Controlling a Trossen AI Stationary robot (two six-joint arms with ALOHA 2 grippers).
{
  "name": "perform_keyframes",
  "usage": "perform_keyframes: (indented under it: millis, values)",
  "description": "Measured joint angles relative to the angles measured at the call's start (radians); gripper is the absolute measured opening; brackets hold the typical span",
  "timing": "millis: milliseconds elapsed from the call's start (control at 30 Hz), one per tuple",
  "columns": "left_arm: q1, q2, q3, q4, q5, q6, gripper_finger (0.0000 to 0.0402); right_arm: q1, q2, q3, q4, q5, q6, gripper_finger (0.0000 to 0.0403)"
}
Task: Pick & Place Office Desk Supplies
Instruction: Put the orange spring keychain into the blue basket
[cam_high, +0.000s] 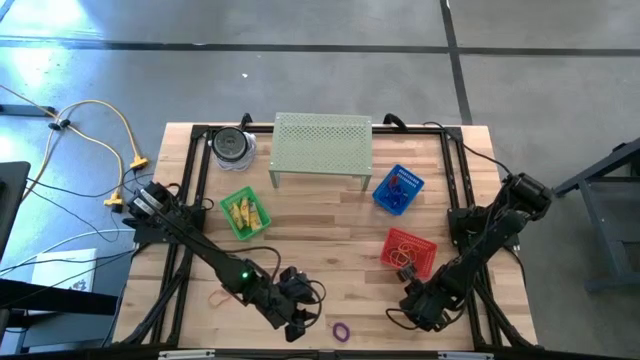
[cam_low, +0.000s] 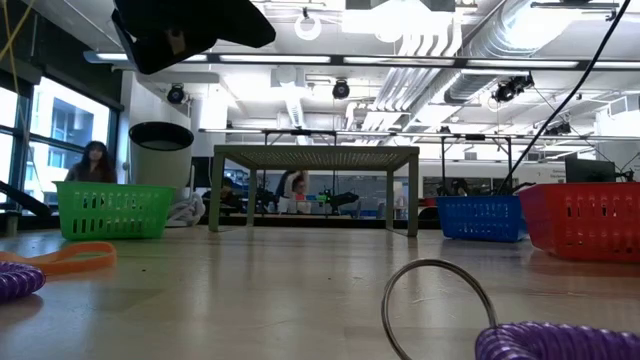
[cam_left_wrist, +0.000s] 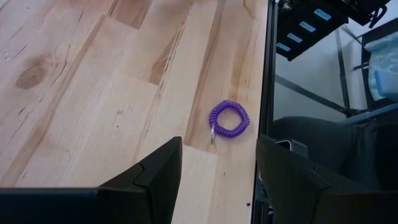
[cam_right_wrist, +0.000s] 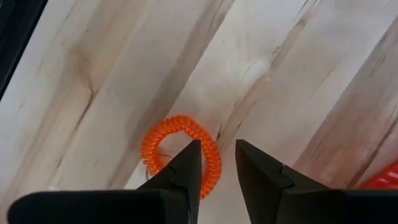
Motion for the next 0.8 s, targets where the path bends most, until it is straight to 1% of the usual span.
perform_keyframes:
  millis: [167,467,800]
  values:
    - [-0.009,0.0,0.0,0.0,-0.011,-0.001,0.02,0.007,0.039,0.0,-0.001,-0.031,-0.004,0.0087]
    - [-0.025,0.0,0.0,0.0,-0.041,-0.004,0.02,0.021,0.096,0.004,0.009,-0.03,-0.004,0.0087]
    - [-0.025,0.0,0.0,0.0,-0.043,-0.004,0.02,0.019,0.104,0.003,0.009,-0.029,-0.004,0.0085]
